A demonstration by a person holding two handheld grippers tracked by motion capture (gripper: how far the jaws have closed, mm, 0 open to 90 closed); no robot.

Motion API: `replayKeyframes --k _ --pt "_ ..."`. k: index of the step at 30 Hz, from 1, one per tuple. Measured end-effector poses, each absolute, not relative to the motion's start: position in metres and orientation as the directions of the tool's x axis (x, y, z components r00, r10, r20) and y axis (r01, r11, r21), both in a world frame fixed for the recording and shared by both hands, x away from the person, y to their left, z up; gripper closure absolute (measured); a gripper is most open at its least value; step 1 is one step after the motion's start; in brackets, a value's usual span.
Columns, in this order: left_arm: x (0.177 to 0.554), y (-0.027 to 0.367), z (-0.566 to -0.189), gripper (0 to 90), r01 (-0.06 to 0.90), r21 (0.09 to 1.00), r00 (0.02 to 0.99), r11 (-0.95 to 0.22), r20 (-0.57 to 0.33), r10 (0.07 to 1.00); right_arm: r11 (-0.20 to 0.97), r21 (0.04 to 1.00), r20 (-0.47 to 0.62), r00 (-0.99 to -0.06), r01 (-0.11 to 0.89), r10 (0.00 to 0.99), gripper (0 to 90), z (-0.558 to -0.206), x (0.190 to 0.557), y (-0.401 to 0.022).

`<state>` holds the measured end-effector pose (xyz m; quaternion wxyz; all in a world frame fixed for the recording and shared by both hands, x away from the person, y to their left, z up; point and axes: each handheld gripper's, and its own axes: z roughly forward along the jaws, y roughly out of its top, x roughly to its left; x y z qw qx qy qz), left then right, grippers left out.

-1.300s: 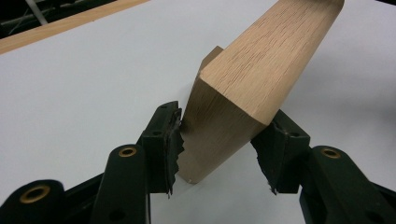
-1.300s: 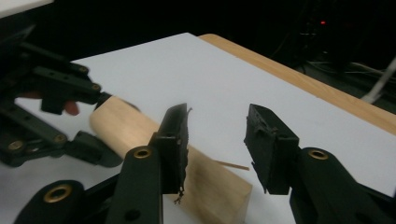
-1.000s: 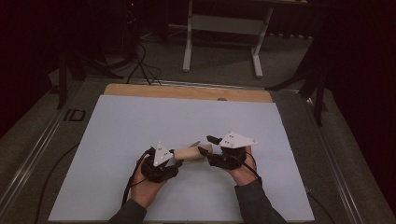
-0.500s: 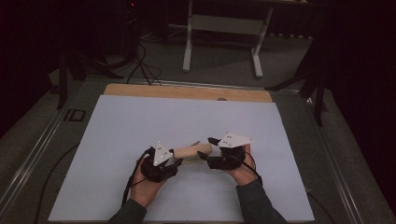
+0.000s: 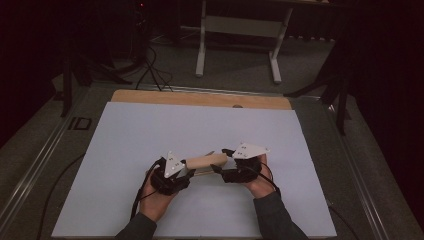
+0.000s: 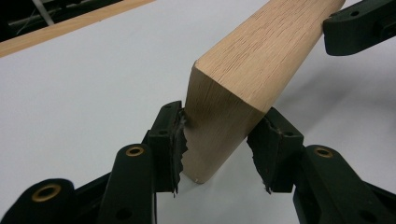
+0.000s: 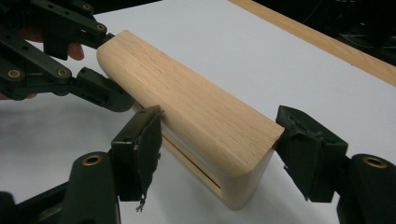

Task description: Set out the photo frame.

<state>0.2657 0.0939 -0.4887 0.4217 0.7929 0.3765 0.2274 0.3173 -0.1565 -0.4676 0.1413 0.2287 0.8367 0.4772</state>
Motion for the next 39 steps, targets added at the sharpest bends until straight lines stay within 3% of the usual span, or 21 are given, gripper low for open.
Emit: replayKeyframes --k 10,19,30,39 --pt "0.271 0.096 -0.488 56.6 0.412 0.834 0.609 -0.367 0.048 0.792 0.521 0.82 -0.079 -0.855 0.236 0.512 33.7 -0.477 0.319 -0.154" --pt "0.276 0.098 -0.489 58.3 0.403 0.828 0.623 -0.39 0.063 0.779 0.498 0.833 -0.076 -0.842 0.24 0.533 41.5 -0.475 0.32 -0.159" --pt "0.282 0.097 -0.49 56.9 0.406 0.821 0.637 -0.402 0.061 0.768 0.488 0.837 -0.063 -0.843 0.247 0.535 39.9 -0.477 0.326 -0.155" --pt "0.288 0.099 -0.489 54.7 0.411 0.828 0.646 -0.383 0.032 0.762 0.502 0.831 -0.085 -0.836 0.241 0.542 43.7 -0.474 0.325 -0.15"
